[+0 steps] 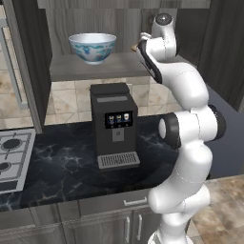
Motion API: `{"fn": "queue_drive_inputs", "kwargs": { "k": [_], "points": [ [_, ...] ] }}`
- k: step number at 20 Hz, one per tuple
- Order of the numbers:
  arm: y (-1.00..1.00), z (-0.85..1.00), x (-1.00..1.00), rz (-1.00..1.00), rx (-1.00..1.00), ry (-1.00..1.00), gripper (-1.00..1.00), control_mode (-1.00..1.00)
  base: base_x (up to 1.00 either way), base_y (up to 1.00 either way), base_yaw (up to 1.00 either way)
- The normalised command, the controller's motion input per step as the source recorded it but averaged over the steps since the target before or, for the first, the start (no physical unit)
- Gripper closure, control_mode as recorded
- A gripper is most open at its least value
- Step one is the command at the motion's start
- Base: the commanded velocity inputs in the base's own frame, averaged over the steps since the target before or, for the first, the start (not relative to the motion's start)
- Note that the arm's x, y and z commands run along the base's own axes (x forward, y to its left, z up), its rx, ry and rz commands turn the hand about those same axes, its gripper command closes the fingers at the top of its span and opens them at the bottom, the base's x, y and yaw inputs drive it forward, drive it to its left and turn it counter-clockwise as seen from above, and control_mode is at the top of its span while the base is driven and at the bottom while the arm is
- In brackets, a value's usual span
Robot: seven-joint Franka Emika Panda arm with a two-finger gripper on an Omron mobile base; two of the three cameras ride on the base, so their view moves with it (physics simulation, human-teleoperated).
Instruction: Pick up the bowls from the cabinet and place each bowl in front of a stool on the dining counter.
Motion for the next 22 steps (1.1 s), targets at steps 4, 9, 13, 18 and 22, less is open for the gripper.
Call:
{"fn": "queue_drive_inputs", "kwargs": {
  "k": [4, 9, 13, 18, 22],
  "points": [
    [0.00, -0.25, -0.46, 0.00, 0.00, 0.00, 1.00, -1.00, 0.00, 0.00, 0.00],
    [0.01, -0.16, -0.75, 0.06, 0.00, 0.00, 1.00, -1.00, 0.00, 0.00, 0.00],
    [0.04, 0.00, -0.98, 0.13, 0.00, -0.06, 1.00, -1.00, 0.00, 0.00, 0.00],
    [0.01, 0.00, -1.00, 0.12, 0.00, -0.13, 1.00, -1.00, 0.00, 0.00, 0.00],
    [0.00, 0.00, -1.00, 0.09, 0.01, -0.02, 1.00, -1.00, 0.00, 0.00, 0.00]
  ]
}}
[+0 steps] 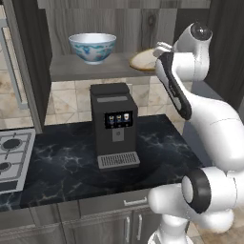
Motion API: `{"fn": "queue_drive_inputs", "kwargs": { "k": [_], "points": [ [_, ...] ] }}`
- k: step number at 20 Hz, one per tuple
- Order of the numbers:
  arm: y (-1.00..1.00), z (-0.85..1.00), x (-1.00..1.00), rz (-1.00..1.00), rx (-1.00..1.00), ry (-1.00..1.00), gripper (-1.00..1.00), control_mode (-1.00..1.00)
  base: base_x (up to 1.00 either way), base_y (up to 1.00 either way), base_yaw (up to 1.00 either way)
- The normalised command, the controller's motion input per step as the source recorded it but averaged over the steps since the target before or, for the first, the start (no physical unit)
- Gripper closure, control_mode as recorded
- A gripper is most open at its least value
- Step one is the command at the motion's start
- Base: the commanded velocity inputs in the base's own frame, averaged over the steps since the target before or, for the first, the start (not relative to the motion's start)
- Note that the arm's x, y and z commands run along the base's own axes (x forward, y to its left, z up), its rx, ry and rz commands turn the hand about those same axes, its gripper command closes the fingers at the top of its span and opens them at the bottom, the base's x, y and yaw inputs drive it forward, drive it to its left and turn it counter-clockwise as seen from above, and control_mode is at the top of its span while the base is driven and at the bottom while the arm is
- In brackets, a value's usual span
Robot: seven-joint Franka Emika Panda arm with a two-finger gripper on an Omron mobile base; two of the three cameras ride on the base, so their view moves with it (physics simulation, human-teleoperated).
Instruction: Pick up the bowls from the cabinet and place each bowl in front of a stool on the dining counter.
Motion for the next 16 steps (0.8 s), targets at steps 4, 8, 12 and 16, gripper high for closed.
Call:
{"fn": "queue_drive_inputs", "kwargs": {
  "k": [4, 8, 12, 16],
  "points": [
    [0.00, 0.00, -1.00, 0.04, 0.02, 0.00, 1.00, -1.00, 0.00, 0.00, 0.00],
    [0.00, 0.00, -1.00, 0.04, 0.00, 0.00, 1.00, -1.00, 0.00, 0.00, 0.00],
    [-0.02, 0.00, -0.97, 0.04, 0.01, 0.02, 1.00, -1.00, 0.00, 0.00, 0.00],
    [0.00, 0.00, -0.38, 0.03, 0.00, 0.04, 1.00, 1.00, -0.30, 0.00, 0.04]
  ]
}}
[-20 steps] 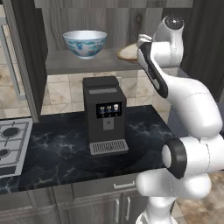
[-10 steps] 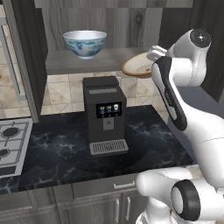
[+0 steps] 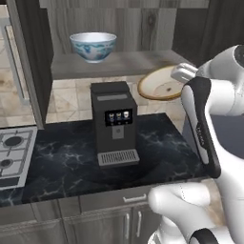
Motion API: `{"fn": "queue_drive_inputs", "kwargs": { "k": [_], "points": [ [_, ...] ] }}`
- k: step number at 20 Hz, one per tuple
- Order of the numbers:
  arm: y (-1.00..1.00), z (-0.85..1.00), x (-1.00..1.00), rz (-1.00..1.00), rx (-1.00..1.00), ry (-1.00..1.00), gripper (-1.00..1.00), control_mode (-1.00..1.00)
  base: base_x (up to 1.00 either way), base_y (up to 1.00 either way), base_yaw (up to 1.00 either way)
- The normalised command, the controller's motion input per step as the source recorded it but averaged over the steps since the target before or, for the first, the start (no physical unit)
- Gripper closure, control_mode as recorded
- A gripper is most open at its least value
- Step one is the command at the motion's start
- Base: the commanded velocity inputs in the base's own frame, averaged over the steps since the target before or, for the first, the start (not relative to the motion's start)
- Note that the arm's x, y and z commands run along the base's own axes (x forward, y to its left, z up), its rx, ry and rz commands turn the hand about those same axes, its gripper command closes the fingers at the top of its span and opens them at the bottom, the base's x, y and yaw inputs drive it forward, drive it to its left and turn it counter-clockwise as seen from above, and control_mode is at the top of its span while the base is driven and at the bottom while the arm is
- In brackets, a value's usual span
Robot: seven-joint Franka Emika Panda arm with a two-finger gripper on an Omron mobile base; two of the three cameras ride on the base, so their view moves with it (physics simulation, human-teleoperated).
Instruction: Pick up the bowls from the cabinet and place each bowl in front of a stool on the dining counter.
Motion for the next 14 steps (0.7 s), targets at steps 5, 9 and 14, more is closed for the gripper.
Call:
{"fn": "queue_drive_inputs", "kwargs": {
  "k": [5, 9, 14],
  "points": [
    [0.00, 0.00, 0.00, 0.00, 0.00, 0.00, 1.00, 1.00, -0.71, 0.00, 0.13],
    [0.00, 0.00, 0.00, 0.00, 0.00, 0.00, 1.00, 1.00, -0.75, 0.00, 0.18],
    [0.00, 0.00, 0.00, 0.00, 0.00, 0.00, 1.00, 1.00, -0.82, 0.00, 0.25]
  ]
}}
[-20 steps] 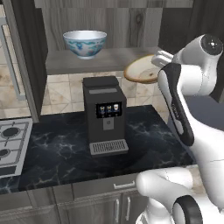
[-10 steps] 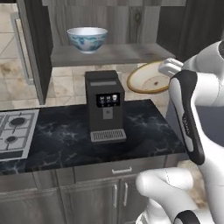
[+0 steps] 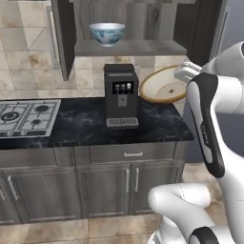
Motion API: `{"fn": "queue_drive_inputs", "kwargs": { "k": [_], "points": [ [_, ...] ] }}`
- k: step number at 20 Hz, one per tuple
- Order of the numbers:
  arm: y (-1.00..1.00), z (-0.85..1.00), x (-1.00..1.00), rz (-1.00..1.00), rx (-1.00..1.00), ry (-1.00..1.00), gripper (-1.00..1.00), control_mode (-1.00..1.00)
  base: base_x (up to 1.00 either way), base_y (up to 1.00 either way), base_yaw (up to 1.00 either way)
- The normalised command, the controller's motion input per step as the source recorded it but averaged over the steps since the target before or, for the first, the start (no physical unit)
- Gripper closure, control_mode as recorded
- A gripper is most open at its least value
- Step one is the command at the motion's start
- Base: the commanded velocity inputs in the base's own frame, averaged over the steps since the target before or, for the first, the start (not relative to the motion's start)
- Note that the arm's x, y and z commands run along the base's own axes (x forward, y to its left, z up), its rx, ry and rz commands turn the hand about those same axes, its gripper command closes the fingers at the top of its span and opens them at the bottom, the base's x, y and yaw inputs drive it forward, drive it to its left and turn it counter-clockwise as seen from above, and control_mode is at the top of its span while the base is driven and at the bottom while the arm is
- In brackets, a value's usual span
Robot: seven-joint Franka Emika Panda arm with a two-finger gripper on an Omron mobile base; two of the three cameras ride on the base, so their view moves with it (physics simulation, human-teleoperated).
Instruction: Pick up the bowls from the cabinet and place each bowl in front of a stool on the dining counter.
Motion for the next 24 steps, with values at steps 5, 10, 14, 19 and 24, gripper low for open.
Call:
{"fn": "queue_drive_inputs", "kwargs": {
  "k": [5, 10, 14, 19, 24],
  "points": [
    [0.00, 0.00, 0.00, 0.00, 0.00, 0.00, 1.00, 1.00, -0.80, -0.01, 0.37],
    [0.00, 0.00, 0.00, 0.00, 0.00, 0.00, 1.00, 1.00, -0.74, -0.11, 0.49],
    [0.00, 0.00, 0.00, 0.00, 0.00, 0.00, 1.00, 1.00, -0.78, -0.19, 0.58],
    [0.00, 0.00, 0.00, 0.00, 0.00, 0.00, 1.00, 1.00, -0.73, -0.03, 0.69],
    [0.00, 0.00, 0.00, 0.00, 0.00, 0.00, 1.00, 1.00, -0.23, 0.00, 0.87]
  ]
}}
